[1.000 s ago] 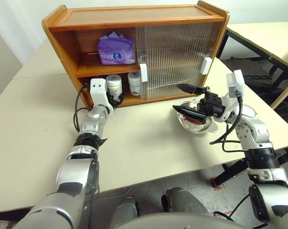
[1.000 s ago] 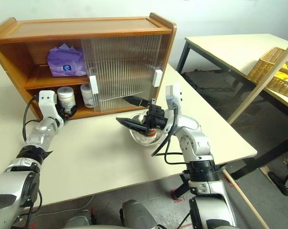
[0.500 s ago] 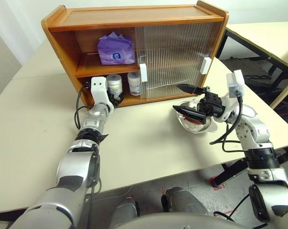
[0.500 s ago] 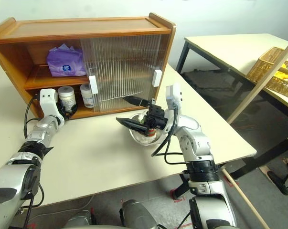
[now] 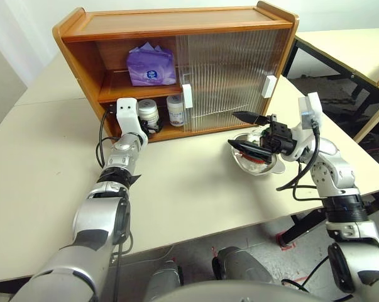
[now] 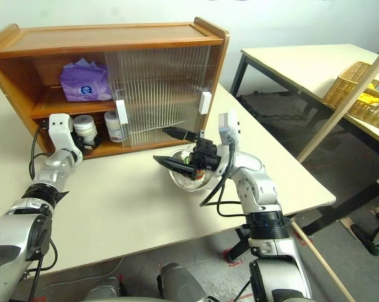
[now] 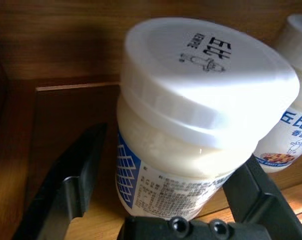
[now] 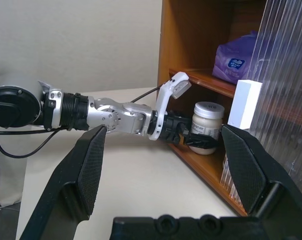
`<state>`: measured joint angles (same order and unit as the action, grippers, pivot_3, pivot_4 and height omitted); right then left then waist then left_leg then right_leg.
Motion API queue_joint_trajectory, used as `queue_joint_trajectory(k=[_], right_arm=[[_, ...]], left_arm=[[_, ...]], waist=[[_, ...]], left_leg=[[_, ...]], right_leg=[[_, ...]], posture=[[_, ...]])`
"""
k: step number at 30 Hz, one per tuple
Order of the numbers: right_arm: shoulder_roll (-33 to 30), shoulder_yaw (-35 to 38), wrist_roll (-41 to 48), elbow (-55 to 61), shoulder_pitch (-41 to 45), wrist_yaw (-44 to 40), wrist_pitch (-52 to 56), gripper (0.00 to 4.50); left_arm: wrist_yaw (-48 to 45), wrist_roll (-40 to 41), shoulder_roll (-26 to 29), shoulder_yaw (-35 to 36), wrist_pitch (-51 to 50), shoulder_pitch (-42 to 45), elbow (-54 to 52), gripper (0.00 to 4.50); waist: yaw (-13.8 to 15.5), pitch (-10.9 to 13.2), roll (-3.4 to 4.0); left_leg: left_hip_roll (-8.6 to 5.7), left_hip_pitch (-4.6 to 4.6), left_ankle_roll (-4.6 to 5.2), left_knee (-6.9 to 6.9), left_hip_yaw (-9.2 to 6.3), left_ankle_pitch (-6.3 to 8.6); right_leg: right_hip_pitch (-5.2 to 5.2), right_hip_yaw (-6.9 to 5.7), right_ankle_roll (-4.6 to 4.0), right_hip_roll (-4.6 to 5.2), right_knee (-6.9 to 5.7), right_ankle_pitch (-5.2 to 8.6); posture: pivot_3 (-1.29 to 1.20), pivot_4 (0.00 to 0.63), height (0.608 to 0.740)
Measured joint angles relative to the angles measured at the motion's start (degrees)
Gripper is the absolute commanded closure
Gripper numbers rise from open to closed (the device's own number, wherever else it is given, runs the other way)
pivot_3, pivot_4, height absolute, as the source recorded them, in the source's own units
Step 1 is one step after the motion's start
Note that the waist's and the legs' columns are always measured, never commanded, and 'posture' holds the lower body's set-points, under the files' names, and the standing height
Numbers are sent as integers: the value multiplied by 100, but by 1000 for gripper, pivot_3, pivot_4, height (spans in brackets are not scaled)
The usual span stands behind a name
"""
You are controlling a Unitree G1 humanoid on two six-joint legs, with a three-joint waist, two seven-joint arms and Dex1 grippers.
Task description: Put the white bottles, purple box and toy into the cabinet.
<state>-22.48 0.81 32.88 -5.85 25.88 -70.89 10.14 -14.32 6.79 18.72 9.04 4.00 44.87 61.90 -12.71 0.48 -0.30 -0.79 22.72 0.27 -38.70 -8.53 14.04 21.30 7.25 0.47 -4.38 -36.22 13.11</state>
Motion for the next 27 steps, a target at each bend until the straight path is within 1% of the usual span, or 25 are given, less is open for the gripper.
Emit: queue_joint_trajectory(k=[6, 9, 14, 17, 21, 23, 24, 26, 27], right_arm=[[-1, 0, 0, -4, 1, -10, -12, 0], [-2, 0, -1, -4, 1, -9, -13, 0], [10, -5, -4, -1, -8, -3, -22, 0], [35, -15, -5, -1, -16, 9, -23, 0], [94, -53, -6, -3, -17, 9, -23, 0], [99, -70, -7, -2, -15, 8, -23, 0], [99, -76, -7, -5, -15, 6, -23, 0], [96, -81, -7, -10, -16, 1, -23, 0], [94, -81, -7, -11, -17, -3, -23, 0]], left_arm=[[-3, 3, 3, 0, 12, -2, -1, 27], [-30, 13, 11, 0, 30, -140, -193, 27], [-49, 49, -18, 0, 18, -925, -1065, 27], [-51, 102, -161, -19, -102, -1525, -1870, 27], [-83, 111, -184, -93, -409, -2144, -2886, 27], [-127, 126, -192, -122, -549, -2435, -3394, 303], [-180, 156, -193, -129, -592, -2634, -3714, 521], [-356, 250, -197, -163, -624, -2955, -4267, 1075], [-470, 280, -197, -224, -641, -3069, -4473, 1424]], waist=[[2, 0, 0], [-2, 0, 0], [-27, 0, 0], [-21, 0, 0], [-3, 0, 0], [3, 0, -1], [4, 0, -1], [4, 0, 0], [18, 0, 0]], left_leg=[[0, 0, 0, 0, 1, 0], [0, 0, 0, 1, 4, 0], [-5, -1, -1, 1, 25, 0], [-9, 0, -1, -3, 30, 0], [-12, -4, -4, -5, 27, 0], [-12, -5, -5, -4, 23, 1], [-11, -5, -7, -3, 17, 2], [-10, -5, -12, -2, 9, 5], [-10, -5, -14, -1, 8, 6]], right_leg=[[0, 0, 0, 0, 0, 0], [0, 0, 0, -1, 0, 0], [-3, -3, 2, -5, 1, 3], [-6, -7, 2, -5, 2, 4], [-12, -9, -1, -5, 2, 5], [-12, -9, -4, -4, 2, 5], [-11, -8, -6, -3, 2, 6], [-9, -8, -11, -2, 2, 9], [-9, -9, -13, -2, 1, 10]], posture=[[-273, 0, 740], [-274, 0, 740], [-267, 0, 740], [-260, 0, 740], [-259, 0, 740], [-256, 0, 740], [-253, 0, 740], [-253, 0, 740], [-253, 0, 740]])
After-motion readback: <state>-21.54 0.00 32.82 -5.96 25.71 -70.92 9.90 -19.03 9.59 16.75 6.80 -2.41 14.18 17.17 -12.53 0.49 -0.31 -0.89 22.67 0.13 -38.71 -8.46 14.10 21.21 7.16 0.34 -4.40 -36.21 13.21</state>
